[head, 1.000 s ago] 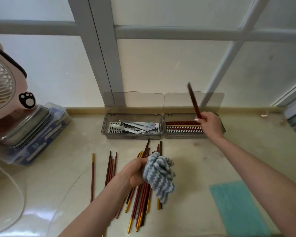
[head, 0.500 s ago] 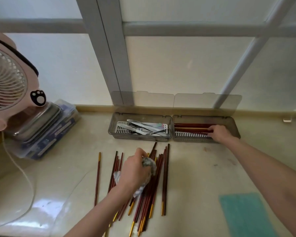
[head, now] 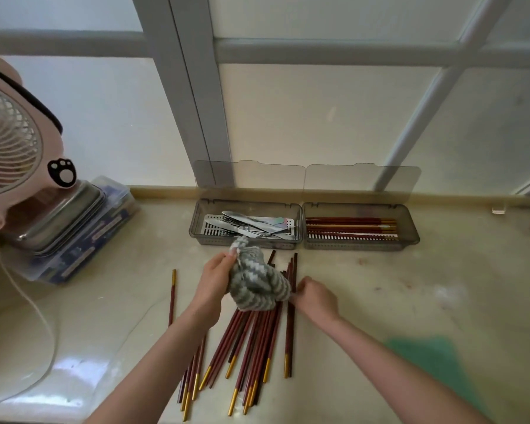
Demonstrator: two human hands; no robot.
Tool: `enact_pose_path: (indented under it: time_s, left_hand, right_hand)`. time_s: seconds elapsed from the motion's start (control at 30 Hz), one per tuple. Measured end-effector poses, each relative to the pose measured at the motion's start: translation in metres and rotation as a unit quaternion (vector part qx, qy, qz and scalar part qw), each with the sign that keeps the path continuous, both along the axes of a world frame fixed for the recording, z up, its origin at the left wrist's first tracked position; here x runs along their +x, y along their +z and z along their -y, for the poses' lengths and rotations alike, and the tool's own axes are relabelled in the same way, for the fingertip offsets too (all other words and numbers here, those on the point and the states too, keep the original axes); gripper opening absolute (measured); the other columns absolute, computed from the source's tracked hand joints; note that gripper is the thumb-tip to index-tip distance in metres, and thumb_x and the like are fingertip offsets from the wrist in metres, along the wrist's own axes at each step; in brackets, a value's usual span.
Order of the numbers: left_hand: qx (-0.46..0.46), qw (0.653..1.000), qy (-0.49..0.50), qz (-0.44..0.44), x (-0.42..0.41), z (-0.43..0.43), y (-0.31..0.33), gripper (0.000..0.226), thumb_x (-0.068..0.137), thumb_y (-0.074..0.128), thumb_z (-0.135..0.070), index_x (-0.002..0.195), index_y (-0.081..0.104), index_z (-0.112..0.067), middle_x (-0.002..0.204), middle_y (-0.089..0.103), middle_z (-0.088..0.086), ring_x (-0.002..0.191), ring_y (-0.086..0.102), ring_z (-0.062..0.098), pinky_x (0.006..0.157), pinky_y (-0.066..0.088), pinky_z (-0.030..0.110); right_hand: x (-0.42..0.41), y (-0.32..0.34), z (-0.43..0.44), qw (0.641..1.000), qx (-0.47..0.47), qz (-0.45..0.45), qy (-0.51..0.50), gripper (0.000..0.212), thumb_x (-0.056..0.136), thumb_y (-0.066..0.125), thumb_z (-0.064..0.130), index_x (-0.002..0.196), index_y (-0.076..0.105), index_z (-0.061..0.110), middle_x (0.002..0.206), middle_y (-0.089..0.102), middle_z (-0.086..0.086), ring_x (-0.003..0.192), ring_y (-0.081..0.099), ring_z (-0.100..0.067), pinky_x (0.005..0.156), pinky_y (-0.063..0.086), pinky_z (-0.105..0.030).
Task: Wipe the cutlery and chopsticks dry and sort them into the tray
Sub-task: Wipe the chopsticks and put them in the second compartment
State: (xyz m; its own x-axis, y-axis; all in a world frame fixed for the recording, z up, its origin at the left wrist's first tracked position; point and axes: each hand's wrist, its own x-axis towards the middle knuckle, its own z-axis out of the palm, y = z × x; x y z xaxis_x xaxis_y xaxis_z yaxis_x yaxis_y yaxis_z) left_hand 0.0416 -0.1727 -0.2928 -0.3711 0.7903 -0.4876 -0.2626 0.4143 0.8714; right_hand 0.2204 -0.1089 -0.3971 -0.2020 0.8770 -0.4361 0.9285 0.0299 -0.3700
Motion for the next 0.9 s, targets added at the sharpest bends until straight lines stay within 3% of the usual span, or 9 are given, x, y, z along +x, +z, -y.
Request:
enact_pose_path:
  time_s: [0.17,0.27,0.33,0.4,0.57,0.7,0.8,0.9]
  left_hand:
    - [0.018,0.985,0.031,0.167,-0.010,0.012,0.005,0.027,0.095,0.034,-0.016,0.074,0.050,-0.011,0.055,0.059,-0.003,0.063,0.053,0.015,0.066,0.043,0.029]
    - [0.035,0.978,0.012,0.207,-0.021,0.022,-0.003,0.010,0.086,0.047,-0.019,0.088,0.052,-0.010,0.078,0.063,0.004,0.074,0.057,0.016,0.071,0.046,0.029]
    - [0.032,0.975,-0.001,0.222,-0.024,0.026,-0.008,0.022,0.077,0.058,-0.023,0.095,0.055,-0.012,0.093,0.063,0.007,0.084,0.059,0.017,0.071,0.050,0.029]
    - [0.044,0.972,-0.009,0.229,-0.023,0.030,-0.009,0.026,0.077,0.062,-0.023,0.100,0.058,-0.011,0.094,0.066,0.005,0.084,0.063,0.015,0.068,0.053,0.027]
    - [0.072,0.978,0.018,0.192,-0.026,0.034,-0.015,0.039,0.073,0.054,-0.009,0.111,0.052,-0.001,0.105,0.058,0.013,0.090,0.057,0.018,0.079,0.049,0.030]
    - [0.077,0.974,0.055,0.205,-0.025,0.036,-0.017,0.032,0.075,0.031,0.008,0.098,0.051,-0.002,0.102,0.055,0.013,0.087,0.052,0.020,0.075,0.045,0.029]
    - [0.117,0.946,0.094,0.288,-0.027,0.039,-0.017,0.038,0.056,0.047,0.000,0.093,0.054,-0.001,0.101,0.059,0.013,0.089,0.055,0.021,0.080,0.045,0.031]
    - [0.180,0.872,0.141,0.433,-0.033,0.039,-0.022,0.044,0.031,0.069,-0.001,0.072,0.055,-0.007,0.100,0.062,0.011,0.093,0.062,0.024,0.094,0.044,0.038]
  right_hand:
    - [-0.020,-0.004,0.021,0.996,0.080,0.015,-0.029,0.040,0.090,0.049,0.045,0.116,0.047,0.013,0.114,0.055,-0.006,0.095,0.061,-0.027,0.074,0.045,-0.033]
    - [-0.027,-0.006,0.027,0.996,0.075,0.045,0.011,0.046,0.092,0.049,0.045,0.121,0.045,0.009,0.117,0.054,-0.009,0.099,0.061,-0.029,0.078,0.046,-0.035]
    - [-0.032,-0.005,0.029,0.995,0.076,0.060,0.022,0.050,0.092,0.050,0.044,0.123,0.043,0.006,0.118,0.054,-0.011,0.102,0.061,-0.030,0.078,0.047,-0.035]
    - [-0.037,-0.003,0.028,0.996,0.071,0.052,0.001,0.049,0.093,0.050,0.042,0.122,0.044,0.004,0.119,0.055,-0.013,0.104,0.060,-0.031,0.079,0.046,-0.035]
    - [-0.042,-0.002,0.019,0.997,0.037,0.033,-0.066,0.044,0.091,0.055,0.039,0.116,0.050,0.003,0.116,0.062,-0.015,0.107,0.060,-0.032,0.081,0.047,-0.035]
    - [-0.049,-0.003,0.010,0.994,-0.018,0.013,-0.111,0.027,0.090,0.061,0.031,0.102,0.062,0.007,0.106,0.067,-0.010,0.099,0.064,-0.029,0.072,0.047,-0.030]
    - [-0.052,-0.006,0.006,0.985,-0.048,-0.025,-0.162,0.015,0.086,0.065,0.026,0.088,0.062,0.011,0.097,0.070,-0.009,0.084,0.069,-0.027,0.069,0.054,-0.029]
    - [-0.048,-0.007,0.003,0.973,-0.075,-0.064,-0.207,0.022,0.080,0.073,0.029,0.086,0.060,0.012,0.094,0.070,-0.009,0.085,0.068,-0.026,0.064,0.048,-0.026]
